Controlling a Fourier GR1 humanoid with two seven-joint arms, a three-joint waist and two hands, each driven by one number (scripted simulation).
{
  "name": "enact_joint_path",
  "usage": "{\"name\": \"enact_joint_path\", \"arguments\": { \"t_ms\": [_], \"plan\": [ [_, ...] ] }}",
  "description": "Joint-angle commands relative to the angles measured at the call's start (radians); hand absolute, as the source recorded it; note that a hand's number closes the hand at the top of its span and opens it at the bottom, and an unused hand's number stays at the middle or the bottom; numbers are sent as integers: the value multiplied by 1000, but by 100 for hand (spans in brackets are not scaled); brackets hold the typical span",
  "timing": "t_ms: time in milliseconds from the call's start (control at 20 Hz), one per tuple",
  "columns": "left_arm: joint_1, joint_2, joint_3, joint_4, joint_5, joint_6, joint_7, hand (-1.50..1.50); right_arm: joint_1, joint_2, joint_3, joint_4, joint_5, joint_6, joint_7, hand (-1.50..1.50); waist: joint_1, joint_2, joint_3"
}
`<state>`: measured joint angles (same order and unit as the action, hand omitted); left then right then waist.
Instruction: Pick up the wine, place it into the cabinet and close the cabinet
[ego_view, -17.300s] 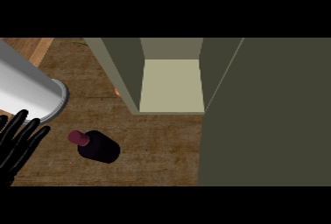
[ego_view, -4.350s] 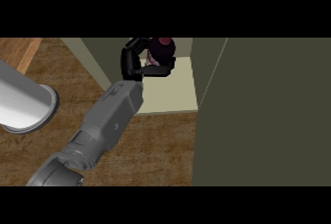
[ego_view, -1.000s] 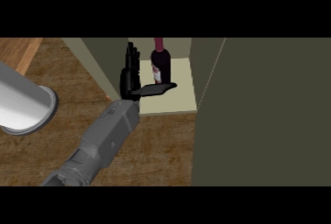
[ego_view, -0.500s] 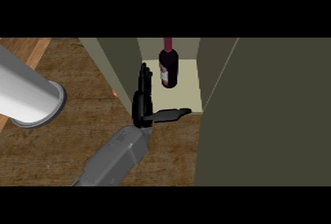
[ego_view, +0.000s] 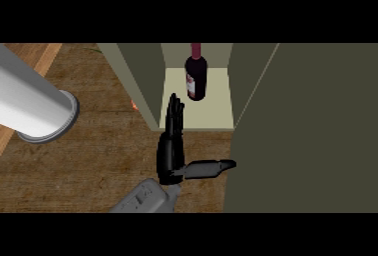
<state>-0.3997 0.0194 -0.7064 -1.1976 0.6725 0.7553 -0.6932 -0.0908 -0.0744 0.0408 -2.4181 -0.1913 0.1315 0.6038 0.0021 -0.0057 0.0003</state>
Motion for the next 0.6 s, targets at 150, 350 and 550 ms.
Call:
{"name": "enact_joint_path", "arguments": {
  "t_ms": [150, 350, 550],
  "plan": [
    [141, 7, -52, -203, -112, 104, 52, -150, 15, -42, -98, -77, -113, 30, 24, -150, -3, 4, 0],
    [205, 61, -118, -385, -169, 239, 158, -150, 59, 4, 3, -99, -47, 17, 35, -150, -1, 1, 0],
    [348, 109, -147, -500, -200, 164, 93, -150, 79, 15, 55, -94, 9, 23, 0, -150, -1, 3, 0]
  ]
}}
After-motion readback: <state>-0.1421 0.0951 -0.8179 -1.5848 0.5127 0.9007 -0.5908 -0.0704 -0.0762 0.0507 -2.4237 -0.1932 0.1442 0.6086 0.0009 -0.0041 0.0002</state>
